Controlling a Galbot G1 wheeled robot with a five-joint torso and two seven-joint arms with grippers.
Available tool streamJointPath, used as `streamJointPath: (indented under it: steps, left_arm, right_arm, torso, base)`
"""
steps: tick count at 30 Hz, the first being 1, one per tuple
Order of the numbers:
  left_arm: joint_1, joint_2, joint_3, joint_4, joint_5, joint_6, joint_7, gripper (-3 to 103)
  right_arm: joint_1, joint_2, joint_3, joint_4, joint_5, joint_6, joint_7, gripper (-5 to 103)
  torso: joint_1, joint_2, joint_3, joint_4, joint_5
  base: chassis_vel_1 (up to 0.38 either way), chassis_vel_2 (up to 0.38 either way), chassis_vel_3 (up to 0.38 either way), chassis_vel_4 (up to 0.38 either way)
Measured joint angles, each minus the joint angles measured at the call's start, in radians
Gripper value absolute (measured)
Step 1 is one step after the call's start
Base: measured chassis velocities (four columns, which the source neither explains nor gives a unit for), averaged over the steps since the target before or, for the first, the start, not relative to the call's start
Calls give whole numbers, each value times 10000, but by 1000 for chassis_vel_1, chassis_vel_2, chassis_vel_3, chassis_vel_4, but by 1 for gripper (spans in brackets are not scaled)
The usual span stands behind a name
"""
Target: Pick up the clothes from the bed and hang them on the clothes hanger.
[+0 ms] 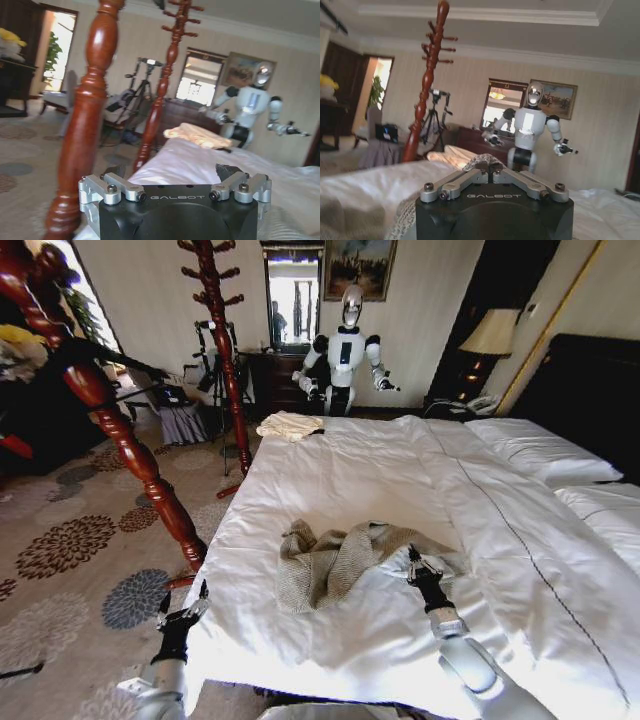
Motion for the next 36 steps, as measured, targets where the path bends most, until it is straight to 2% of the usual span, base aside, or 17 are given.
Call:
streamJointPath:
  steps: [1,2,4,7,9,11,16,18,20,24,26,27,29,32,34,36]
  left_arm:
    - [-49,131,270,-80,-61,0,177,100]
    - [-49,131,270,-80,-61,0,177,100]
    - [-165,512,1051,-160,66,1,657,100]
    - [-489,1288,2101,20,972,9,1225,100]
    - [-625,1515,2320,72,1137,38,1290,100]
    - [-1050,2213,2845,160,1365,257,1404,100]
    - [-1719,3030,3648,339,1450,525,1563,100]
    - [-1776,3093,3779,381,1456,529,1601,100]
    - [-1976,3231,4349,692,1624,460,1906,100]
    - [-2238,3186,4888,1237,2243,178,2311,100]
    - [-2383,3002,5136,1686,2795,18,2298,100]
    - [-2383,3002,5136,1686,2795,18,2298,100]
    - [-2469,2741,5131,2063,3442,-137,2069,100]
    - [-2505,1838,4587,2735,5311,-998,1720,100]
    - [-2502,1760,4542,2766,5432,-1069,1696,100]
    - [-2421,1221,4188,2887,5919,-1379,1514,100]
  right_arm:
    - [79,-49,3,351,647,-9,-145,0]
    - [79,-49,3,351,647,-9,-145,0]
    - [322,-120,-25,883,1835,-74,-390,0]
    - [626,-277,-151,1128,2787,-35,-813,0]
    - [702,-337,-180,1173,2988,7,-977,0]
    - [900,-486,-234,1227,3388,69,-1385,0]
    - [1458,-529,-426,948,3757,61,-1571,0]
    - [1539,-505,-453,863,3767,60,-1589,0]
    - [1788,-438,-508,662,3914,47,-1624,0]
    - [2131,-442,-460,657,4390,3,-1629,0]
    - [2327,-503,-346,770,4778,-8,-1630,0]
    - [2327,-503,-346,770,4778,-8,-1630,0]
    - [2416,-559,-263,891,4986,-8,-1630,0]
    - [2551,-576,-137,1205,5293,-9,-1620,0]
    - [2576,-569,-127,1246,5334,-11,-1617,0]
    - [2706,-500,-99,1455,5563,-38,-1576,0]
  torso:
    - [0,0,0,-3,-1]
    - [0,0,0,-3,-1]
    - [0,0,0,-2,2]
    - [0,0,0,-1,2]
    - [0,-1,0,-1,1]
    - [0,-1,0,-4,0]
    - [1,-1,1,-3,2]
    - [1,-1,1,-2,1]
    - [0,0,1,-1,4]
    - [1,0,0,-2,3]
    - [0,-1,0,-1,3]
    - [0,-1,0,-1,3]
    - [0,0,0,-3,3]
    - [0,-1,0,-2,3]
    - [0,0,0,-1,2]
    - [0,0,0,-2,1]
  base:
    - [0,0,0,0]
    - [0,0,0,0]
    - [0,0,0,0]
    - [0,0,0,0]
    - [0,0,0,0]
    - [0,0,0,0]
    - [0,0,0,0]
    - [0,0,0,0]
    - [0,0,0,0]
    - [0,0,0,0]
    - [0,0,0,0]
    - [0,0,0,0]
    - [0,0,0,0]
    - [0,0,0,0]
    - [0,0,0,0]
    - [0,0,0,0]
